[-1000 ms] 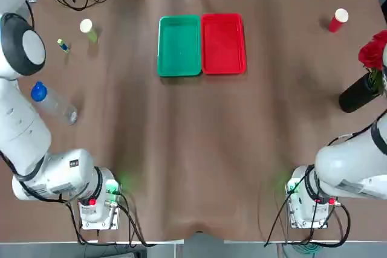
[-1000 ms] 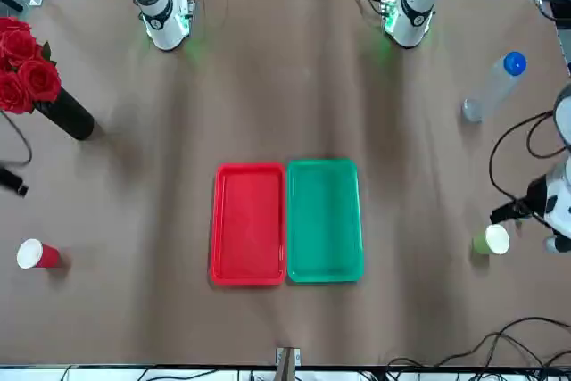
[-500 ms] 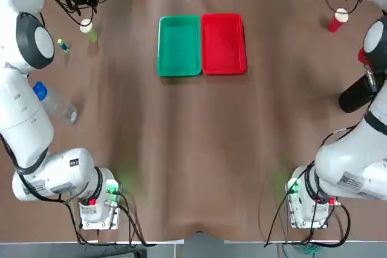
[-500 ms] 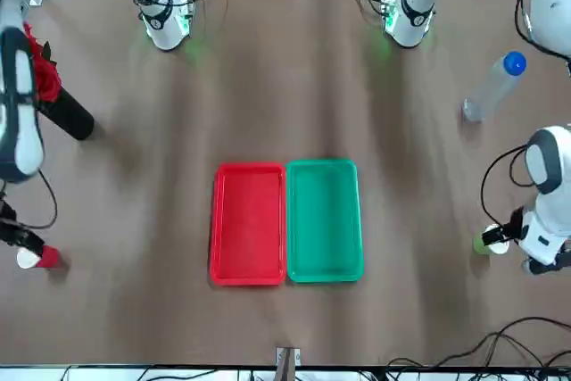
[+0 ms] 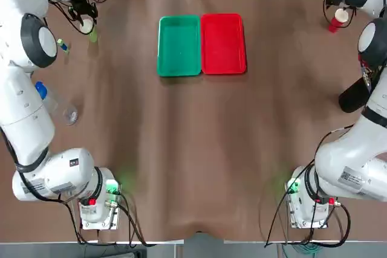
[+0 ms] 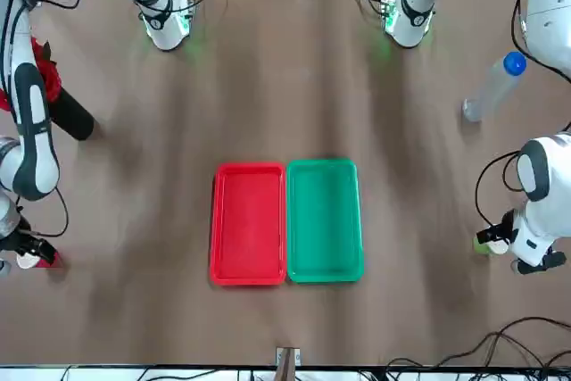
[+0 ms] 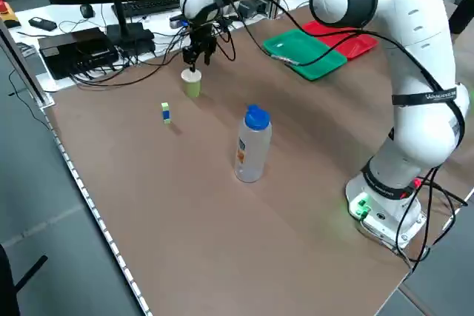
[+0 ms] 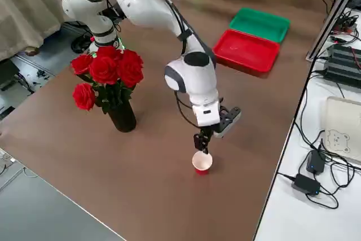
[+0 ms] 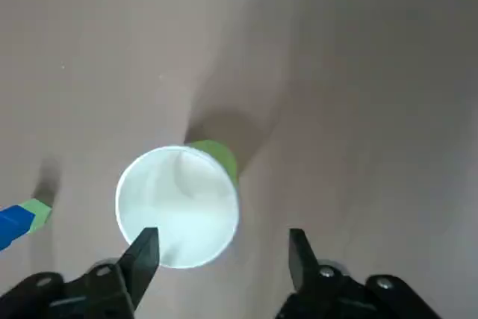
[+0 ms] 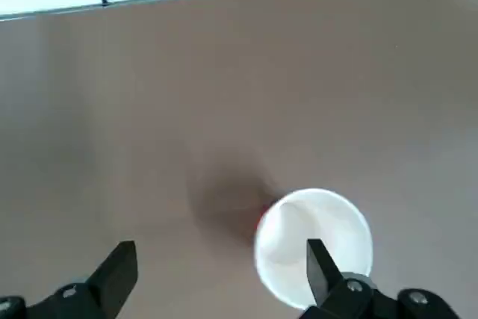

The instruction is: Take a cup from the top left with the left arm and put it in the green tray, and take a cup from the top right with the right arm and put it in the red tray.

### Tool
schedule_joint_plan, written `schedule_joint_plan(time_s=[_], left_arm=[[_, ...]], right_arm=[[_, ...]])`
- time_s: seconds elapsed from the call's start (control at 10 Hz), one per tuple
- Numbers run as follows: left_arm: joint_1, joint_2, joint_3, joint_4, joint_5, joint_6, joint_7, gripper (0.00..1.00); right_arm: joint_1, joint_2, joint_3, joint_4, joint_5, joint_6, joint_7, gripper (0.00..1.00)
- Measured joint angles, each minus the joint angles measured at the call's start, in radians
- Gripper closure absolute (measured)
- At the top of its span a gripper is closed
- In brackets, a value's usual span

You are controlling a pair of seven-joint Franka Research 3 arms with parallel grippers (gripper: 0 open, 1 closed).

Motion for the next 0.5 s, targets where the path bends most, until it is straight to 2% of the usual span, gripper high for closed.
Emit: schedule_joint_plan(time_s=[0.1,0.3,0.4,0.5], left_arm=[[0.000,0.013,0.001,0.000,0.013,0.007,-0.003,0.24],[0.000,0.035,0.001,0.000,0.014,0.050,-0.004,0.26],[0.000,0.042,0.000,0.001,0.014,0.060,-0.004,0.33],[0.000,0.043,0.000,0.002,0.014,0.061,-0.004,0.40]], right_arm=[[-0.007,0.017,0.000,0.000,0.000,0.032,-0.014,0.00],[-0.010,0.048,0.001,0.001,0.000,0.070,-0.019,0.08],[-0.010,0.057,0.001,0.002,0.000,0.072,-0.020,0.14],[-0.010,0.061,0.002,0.003,0.000,0.072,-0.025,0.32]])
